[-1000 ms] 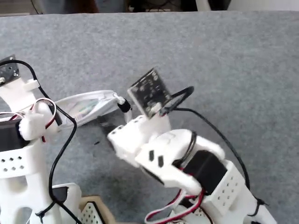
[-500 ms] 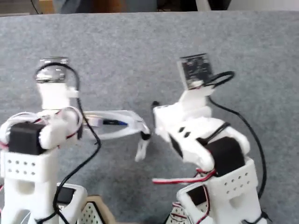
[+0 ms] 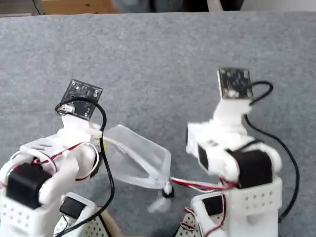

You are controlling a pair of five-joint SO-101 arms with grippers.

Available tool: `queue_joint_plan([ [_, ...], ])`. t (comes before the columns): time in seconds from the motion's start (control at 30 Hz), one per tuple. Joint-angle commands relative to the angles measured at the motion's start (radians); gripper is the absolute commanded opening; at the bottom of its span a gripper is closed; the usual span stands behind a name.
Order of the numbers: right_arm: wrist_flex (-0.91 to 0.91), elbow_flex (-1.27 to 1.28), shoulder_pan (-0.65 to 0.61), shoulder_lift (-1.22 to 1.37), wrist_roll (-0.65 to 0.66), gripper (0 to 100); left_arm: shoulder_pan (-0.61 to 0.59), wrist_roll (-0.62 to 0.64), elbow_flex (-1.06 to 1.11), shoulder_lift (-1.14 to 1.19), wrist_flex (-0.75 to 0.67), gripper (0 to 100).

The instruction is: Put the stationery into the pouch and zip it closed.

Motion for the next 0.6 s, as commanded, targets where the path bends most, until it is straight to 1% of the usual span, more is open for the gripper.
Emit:
queue_joint_plan([
  [0.0, 0.041, -0.024, 0.012, -0.113, 0.008, 35.0, -0.068, 0.029, 0.019, -0.017, -0.003, 3],
  [0.13, 0.040, -0.035, 0.008, -0.220, 0.008, 34.9, -0.162, 0.081, 0.033, -0.017, -0.023, 3],
  [0.23, 0.044, 0.002, 0.006, -0.240, 0.015, 34.7, -0.194, 0.121, 0.030, -0.014, -0.038, 3],
  [0.33, 0.044, 0.087, -0.068, -0.240, 0.115, 34.6, -0.200, 0.155, 0.030, 0.017, -0.077, 3],
  [0.37, 0.044, 0.120, -0.098, -0.243, 0.123, 34.6, -0.200, 0.164, 0.028, 0.037, -0.077, 3],
  [0.43, 0.044, 0.177, -0.157, -0.243, 0.092, 34.9, -0.200, 0.166, 0.024, 0.083, -0.077, 3],
  [0.57, 0.017, 0.205, -0.226, -0.237, 0.020, 35.0, -0.200, 0.170, 0.022, 0.155, -0.077, 3],
])
